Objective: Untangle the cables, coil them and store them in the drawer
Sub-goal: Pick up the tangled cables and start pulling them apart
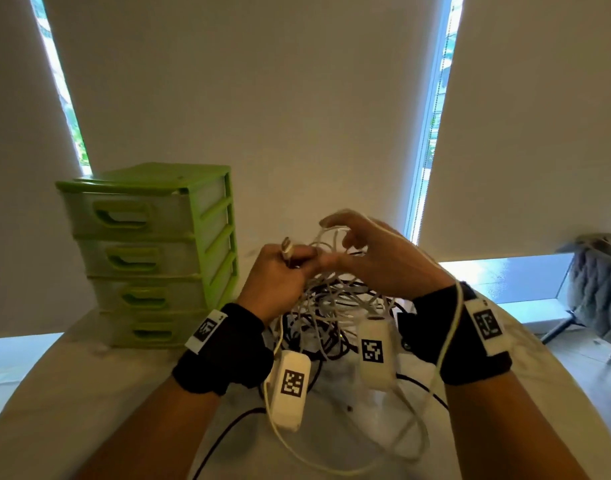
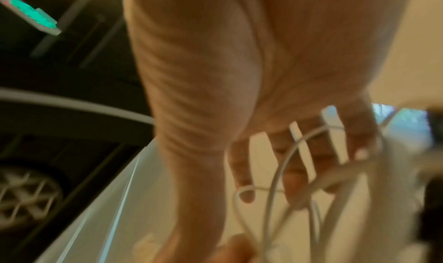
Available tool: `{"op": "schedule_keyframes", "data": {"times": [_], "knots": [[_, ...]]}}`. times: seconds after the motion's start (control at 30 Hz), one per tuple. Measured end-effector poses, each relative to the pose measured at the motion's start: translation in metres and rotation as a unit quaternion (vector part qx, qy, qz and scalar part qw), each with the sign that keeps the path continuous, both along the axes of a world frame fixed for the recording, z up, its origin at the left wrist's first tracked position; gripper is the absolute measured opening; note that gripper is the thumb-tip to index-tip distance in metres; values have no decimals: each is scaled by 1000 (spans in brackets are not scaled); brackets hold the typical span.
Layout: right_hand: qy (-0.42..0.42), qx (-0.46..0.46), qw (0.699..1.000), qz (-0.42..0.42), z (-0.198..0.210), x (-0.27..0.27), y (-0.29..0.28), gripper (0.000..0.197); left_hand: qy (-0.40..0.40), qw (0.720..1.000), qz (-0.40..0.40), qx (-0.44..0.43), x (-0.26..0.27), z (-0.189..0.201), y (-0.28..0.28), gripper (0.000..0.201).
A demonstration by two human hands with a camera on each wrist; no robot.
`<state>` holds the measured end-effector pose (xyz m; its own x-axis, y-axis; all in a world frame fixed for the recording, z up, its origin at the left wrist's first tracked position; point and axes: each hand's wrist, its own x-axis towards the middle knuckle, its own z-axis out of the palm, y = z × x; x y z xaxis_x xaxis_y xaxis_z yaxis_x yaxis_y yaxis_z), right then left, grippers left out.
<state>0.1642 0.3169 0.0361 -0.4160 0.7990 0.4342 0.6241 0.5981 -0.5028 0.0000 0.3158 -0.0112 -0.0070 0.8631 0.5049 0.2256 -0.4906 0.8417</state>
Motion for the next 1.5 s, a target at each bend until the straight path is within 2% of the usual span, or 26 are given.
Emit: {"op": "schedule_keyframes", "data": {"times": [0.07,0.1,0.13,0.2,0.23,0.3,0.43,0.5,0.57,0.6,0.67,0.73,0.77,0.8,0.87,0.93,1.1,1.13,1.17,1.23,1.3,1.37,1.43,1.5], "knots": [[-102,-37,993,-40,-8,8,6,78,-76,996,50,-6,-6,1,7,13],[-125,-55,989,-55,-12,12,10,82,-112,992,61,-9,-10,3,10,16],[-124,-79,987,-67,-14,16,15,78,-144,987,68,-7,-14,6,12,19],[-71,-108,988,-83,-14,25,22,51,-186,979,84,8,-23,10,16,23],[-47,-95,990,-95,-13,30,24,35,-200,976,91,14,-27,11,18,25],[-17,-53,991,-120,-10,39,27,19,-228,969,93,27,-33,14,20,30],[94,19,979,-179,-13,57,37,11,-305,945,111,36,-42,23,23,31],[152,75,959,-228,-16,59,40,12,-349,929,119,37,-45,30,21,22],[168,122,938,-276,-19,53,37,15,-369,920,127,43,-45,35,18,20],[154,117,937,-291,-21,50,37,18,-366,920,131,48,-43,37,16,20],[50,38,958,-279,-21,44,35,29,-334,932,128,57,-38,36,13,20],[-63,-56,972,-220,-10,40,25,53,-273,954,111,63,-32,35,10,20],[-77,-63,978,-184,-2,36,18,59,-234,965,100,66,-28,36,7,20],[-70,-41,986,-147,5,30,11,58,-192,975,86,72,-24,36,3,18],[-30,7,997,-71,14,10,-2,40,-128,986,59,84,-15,38,-5,16],[-13,-11,1000,-8,13,-9,-9,25,-115,989,38,87,-9,39,-10,16],[-43,-47,998,11,-7,-24,-2,11,-122,990,6,73,-6,37,-15,8],[-30,-35,999,11,-8,-25,-1,7,-124,990,8,74,-8,36,-14,8],[-9,-17,1000,0,-8,-24,0,12,-115,990,19,78,-10,35,-11,7],[59,25,998,-21,-5,-22,1,15,-58,995,46,69,-15,31,-5,7],[155,57,986,-17,2,-20,-2,12,16,1000,16,21,-15,24,-3,8],[229,57,972,-5,5,-21,-4,15,56,997,-39,-20,-11,15,-4,11],[264,53,963,-8,3,-24,-3,14,67,995,-65,-16,-7,6,-2,13],[314,58,948,-13,2,-27,-2,10,72,996,-57,7,-5,0,2,12]]}}
